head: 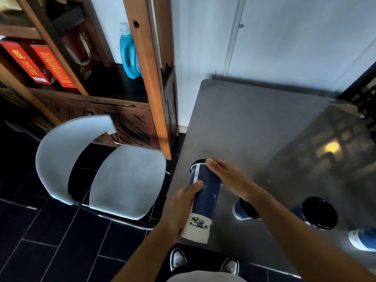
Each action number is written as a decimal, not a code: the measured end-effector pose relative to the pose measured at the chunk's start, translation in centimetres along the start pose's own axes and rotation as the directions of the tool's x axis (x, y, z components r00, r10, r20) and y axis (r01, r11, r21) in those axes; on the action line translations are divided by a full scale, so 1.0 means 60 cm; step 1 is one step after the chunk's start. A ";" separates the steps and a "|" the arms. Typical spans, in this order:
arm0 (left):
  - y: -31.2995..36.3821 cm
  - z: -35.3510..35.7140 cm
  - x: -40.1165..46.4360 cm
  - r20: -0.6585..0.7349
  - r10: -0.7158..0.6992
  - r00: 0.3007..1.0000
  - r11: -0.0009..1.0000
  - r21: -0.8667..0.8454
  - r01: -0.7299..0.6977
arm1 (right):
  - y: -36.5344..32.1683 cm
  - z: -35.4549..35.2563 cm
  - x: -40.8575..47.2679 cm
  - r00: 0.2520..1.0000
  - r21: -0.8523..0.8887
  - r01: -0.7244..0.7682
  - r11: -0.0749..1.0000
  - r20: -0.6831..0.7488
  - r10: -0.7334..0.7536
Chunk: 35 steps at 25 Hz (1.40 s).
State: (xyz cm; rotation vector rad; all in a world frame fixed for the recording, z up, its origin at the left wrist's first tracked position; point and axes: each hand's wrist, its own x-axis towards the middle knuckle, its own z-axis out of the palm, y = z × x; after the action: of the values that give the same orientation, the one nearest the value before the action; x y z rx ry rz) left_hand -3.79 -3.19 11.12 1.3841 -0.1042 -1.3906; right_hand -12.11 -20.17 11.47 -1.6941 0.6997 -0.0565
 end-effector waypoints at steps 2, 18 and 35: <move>0.001 0.007 -0.022 0.121 -0.079 0.989 0.978 -0.181 0.101 | 0.012 0.004 -0.015 0.998 0.294 -0.055 0.954 0.011 0.054; 0.002 0.012 -0.029 0.149 0.052 0.987 0.783 0.608 -0.133 | 0.007 -0.036 -0.069 0.985 0.424 -0.038 0.905 0.169 -0.038; -0.023 0.030 0.005 0.153 0.376 0.914 0.388 0.870 -0.305 | -0.008 -0.003 -0.082 0.977 0.180 -0.181 0.967 -0.076 0.197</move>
State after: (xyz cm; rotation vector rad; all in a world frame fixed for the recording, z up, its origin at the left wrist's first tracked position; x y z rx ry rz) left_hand -5.87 -3.94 10.53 2.1007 -1.1783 -0.8929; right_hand -15.96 -17.98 13.60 -1.4599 0.8983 -0.0602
